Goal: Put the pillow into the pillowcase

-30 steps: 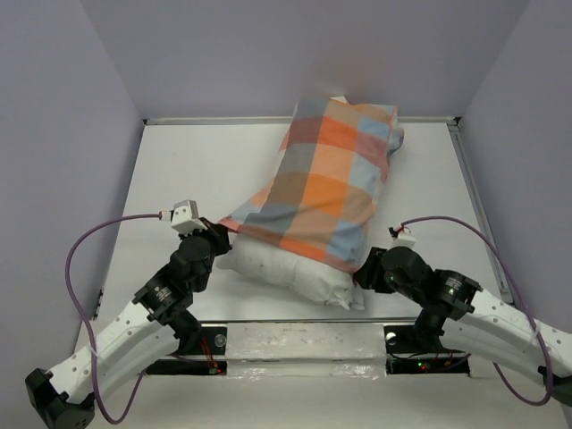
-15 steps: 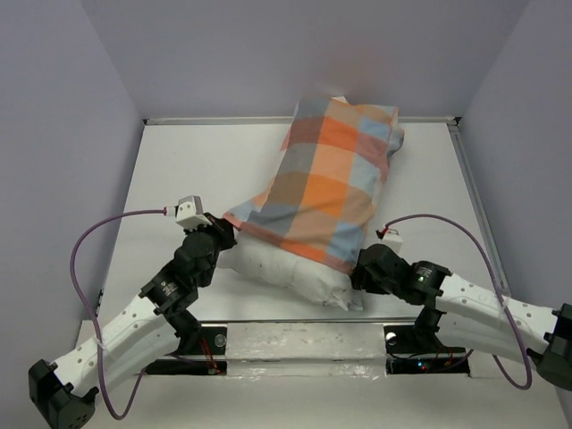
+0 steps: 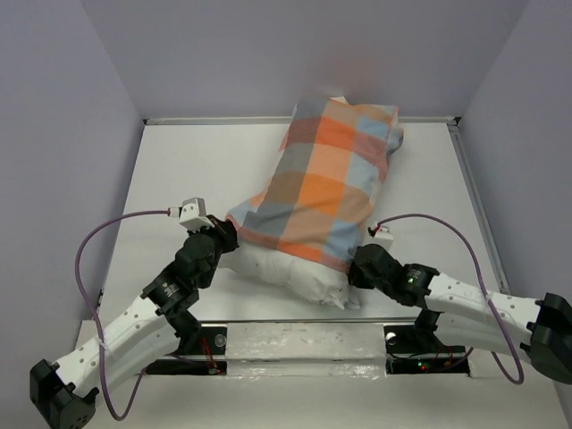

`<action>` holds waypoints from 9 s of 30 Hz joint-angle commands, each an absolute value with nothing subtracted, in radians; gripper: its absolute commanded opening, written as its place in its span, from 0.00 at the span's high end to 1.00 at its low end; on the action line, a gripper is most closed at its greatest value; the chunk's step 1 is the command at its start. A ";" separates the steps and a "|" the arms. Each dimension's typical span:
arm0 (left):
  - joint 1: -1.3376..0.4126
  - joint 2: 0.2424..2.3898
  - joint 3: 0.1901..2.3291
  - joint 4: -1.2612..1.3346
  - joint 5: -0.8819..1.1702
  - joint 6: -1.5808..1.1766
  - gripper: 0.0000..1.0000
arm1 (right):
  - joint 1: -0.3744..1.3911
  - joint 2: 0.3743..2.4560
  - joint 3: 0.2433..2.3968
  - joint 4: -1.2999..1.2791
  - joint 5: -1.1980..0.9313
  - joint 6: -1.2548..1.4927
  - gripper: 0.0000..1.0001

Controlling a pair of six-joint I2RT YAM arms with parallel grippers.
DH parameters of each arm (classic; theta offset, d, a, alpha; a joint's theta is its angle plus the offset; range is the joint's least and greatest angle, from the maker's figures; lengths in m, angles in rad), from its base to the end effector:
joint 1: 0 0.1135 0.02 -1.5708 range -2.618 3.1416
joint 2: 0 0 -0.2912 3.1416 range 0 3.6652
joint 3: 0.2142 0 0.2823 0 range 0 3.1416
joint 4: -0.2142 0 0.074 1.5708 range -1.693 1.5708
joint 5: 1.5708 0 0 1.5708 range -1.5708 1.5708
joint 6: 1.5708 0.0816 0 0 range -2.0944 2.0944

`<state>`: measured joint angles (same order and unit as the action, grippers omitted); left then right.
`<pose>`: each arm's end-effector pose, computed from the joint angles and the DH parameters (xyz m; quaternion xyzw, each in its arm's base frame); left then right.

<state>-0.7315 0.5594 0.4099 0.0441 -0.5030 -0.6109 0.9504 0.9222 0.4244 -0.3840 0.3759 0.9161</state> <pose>0.1748 -0.1040 0.2710 -0.1228 0.7287 -0.2580 0.6224 0.1467 0.1538 0.1509 0.0472 0.9256 0.1619 0.3388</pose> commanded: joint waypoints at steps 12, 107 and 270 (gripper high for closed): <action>-0.730 0.607 1.062 0.035 -0.376 -0.344 1.00 | 0.950 0.715 1.145 -0.497 0.430 0.499 1.00; -0.683 1.131 2.230 -0.085 -0.351 -0.017 1.00 | 0.940 1.249 2.251 -0.319 0.263 0.034 1.00; -0.106 1.404 0.853 0.446 -0.077 -0.670 0.51 | -0.069 1.520 1.135 0.043 -0.190 0.631 1.00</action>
<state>-0.0914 1.4002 0.7750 0.3237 -0.1333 -0.6468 -0.0586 1.5261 1.1442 -0.0040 -0.2077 0.6678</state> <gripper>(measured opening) 0.411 0.010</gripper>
